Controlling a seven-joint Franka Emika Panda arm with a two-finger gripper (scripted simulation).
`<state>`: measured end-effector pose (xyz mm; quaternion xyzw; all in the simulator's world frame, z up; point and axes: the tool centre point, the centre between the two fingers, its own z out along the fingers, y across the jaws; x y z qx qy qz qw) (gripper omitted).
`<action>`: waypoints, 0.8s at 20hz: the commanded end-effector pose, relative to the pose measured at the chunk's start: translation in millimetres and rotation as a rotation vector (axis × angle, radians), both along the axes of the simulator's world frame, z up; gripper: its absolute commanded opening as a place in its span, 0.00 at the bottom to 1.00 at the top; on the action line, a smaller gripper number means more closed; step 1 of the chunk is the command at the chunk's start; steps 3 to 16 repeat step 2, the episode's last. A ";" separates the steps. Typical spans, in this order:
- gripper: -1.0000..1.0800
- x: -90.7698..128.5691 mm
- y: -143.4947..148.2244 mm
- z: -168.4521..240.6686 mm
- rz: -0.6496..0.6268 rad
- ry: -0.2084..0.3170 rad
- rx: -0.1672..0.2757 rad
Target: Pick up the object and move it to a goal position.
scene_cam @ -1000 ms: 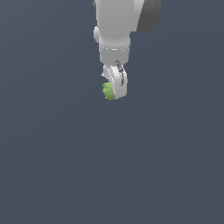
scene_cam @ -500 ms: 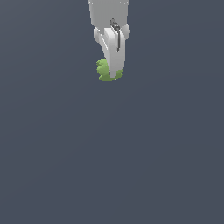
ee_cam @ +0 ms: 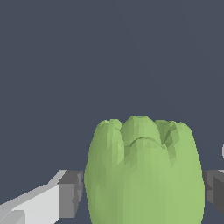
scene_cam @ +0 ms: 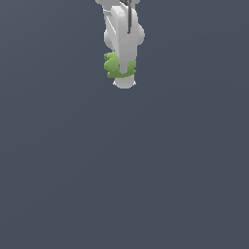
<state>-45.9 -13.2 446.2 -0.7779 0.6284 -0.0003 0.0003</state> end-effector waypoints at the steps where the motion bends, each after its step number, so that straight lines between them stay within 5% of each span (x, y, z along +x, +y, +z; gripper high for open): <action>1: 0.00 0.4 -0.3 2.7 0.000 0.001 0.000; 16: 0.00 0.5 -0.3 2.9 0.000 0.001 0.000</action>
